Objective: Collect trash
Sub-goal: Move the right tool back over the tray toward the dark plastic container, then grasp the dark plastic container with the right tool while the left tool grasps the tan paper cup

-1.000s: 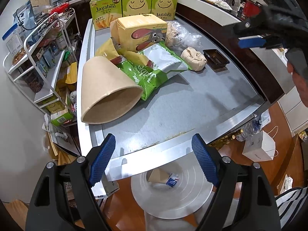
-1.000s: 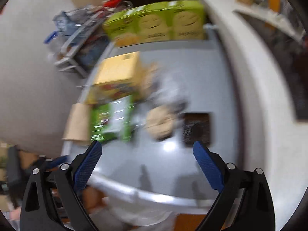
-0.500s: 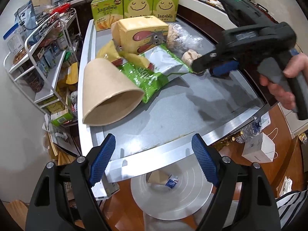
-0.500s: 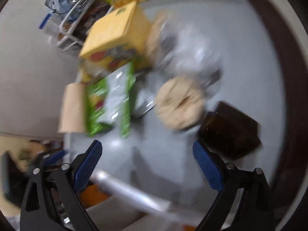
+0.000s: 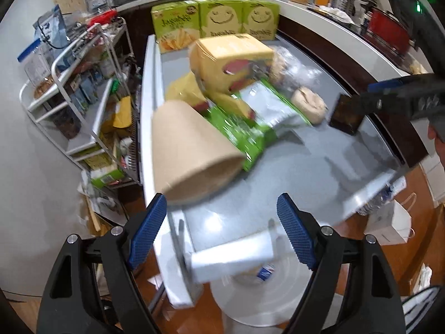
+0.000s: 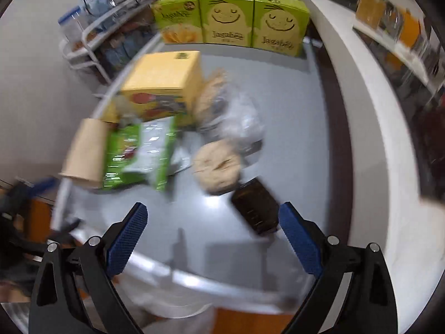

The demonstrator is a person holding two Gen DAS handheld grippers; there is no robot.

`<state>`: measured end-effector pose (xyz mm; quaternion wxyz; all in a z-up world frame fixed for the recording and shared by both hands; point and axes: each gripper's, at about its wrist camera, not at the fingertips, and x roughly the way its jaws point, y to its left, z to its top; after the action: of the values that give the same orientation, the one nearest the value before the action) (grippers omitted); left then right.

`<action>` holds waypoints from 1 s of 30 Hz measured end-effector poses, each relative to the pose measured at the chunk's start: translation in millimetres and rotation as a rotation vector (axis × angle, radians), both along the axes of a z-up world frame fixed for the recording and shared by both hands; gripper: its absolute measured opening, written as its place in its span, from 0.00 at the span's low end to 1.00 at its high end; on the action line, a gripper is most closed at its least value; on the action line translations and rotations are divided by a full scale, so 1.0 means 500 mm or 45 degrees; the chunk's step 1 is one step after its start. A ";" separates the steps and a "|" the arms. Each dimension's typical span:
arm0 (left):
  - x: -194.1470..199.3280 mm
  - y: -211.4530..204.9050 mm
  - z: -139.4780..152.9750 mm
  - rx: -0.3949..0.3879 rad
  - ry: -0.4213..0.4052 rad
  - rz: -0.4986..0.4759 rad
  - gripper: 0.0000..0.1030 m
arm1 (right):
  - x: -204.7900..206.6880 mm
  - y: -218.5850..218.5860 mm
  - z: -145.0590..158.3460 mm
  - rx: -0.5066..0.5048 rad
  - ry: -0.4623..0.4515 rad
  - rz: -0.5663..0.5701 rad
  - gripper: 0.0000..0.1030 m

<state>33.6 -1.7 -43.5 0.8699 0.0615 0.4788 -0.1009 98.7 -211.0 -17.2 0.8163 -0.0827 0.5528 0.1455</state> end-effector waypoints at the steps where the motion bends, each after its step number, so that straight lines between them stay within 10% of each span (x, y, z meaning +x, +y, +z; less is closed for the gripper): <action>1: 0.007 0.005 0.004 -0.006 -0.006 0.011 0.80 | 0.009 0.005 -0.008 -0.029 -0.012 0.021 0.91; 11: 0.009 0.029 0.013 -0.072 -0.013 0.070 0.80 | 0.087 -0.005 -0.111 0.074 0.209 -0.033 0.91; 18: 0.001 0.040 -0.010 -0.089 0.042 0.096 0.80 | 0.017 -0.007 -0.107 0.463 0.448 -0.001 0.91; 30: 0.007 0.028 -0.001 -0.092 0.028 0.077 0.80 | -0.011 -0.027 0.008 0.268 0.136 -0.084 0.92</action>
<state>37.3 12.2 -43.9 0.8688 0.0145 0.4862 -0.0925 93.2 -224.5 -13.3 0.7943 0.0297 0.5795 0.1801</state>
